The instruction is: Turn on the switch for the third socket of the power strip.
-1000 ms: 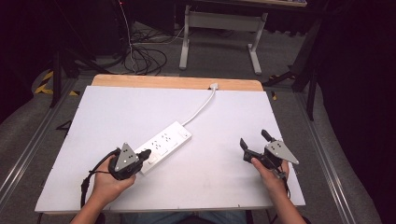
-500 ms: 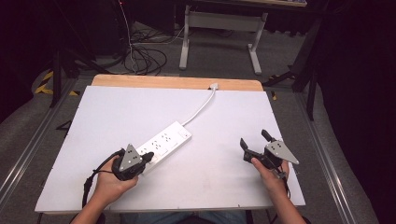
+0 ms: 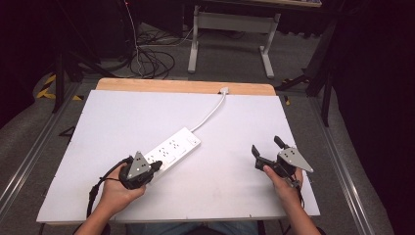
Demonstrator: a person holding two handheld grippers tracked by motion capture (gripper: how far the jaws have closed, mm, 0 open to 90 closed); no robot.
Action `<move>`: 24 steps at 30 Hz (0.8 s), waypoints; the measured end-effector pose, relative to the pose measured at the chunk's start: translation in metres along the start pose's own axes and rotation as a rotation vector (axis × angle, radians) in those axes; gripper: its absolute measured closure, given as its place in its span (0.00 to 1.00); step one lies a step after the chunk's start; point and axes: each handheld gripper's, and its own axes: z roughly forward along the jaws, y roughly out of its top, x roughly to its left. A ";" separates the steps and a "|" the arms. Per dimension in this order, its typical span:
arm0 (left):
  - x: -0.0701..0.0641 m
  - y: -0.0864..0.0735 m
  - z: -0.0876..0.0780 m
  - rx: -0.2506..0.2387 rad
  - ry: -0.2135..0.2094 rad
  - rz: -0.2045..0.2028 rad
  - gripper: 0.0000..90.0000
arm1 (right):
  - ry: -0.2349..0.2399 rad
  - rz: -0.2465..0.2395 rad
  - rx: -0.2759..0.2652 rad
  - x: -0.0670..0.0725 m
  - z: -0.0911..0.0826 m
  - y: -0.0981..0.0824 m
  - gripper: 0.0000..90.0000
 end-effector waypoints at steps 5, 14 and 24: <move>0.000 -0.001 0.001 0.021 -0.007 0.009 1.00 | -0.001 0.001 0.000 0.000 0.000 0.000 0.11; 0.000 -0.002 0.004 0.054 -0.006 0.005 1.00 | -0.003 0.001 0.000 0.000 0.000 0.000 0.11; -0.001 -0.002 0.003 0.060 -0.007 -0.004 1.00 | -0.003 0.004 -0.002 0.000 0.000 0.000 0.11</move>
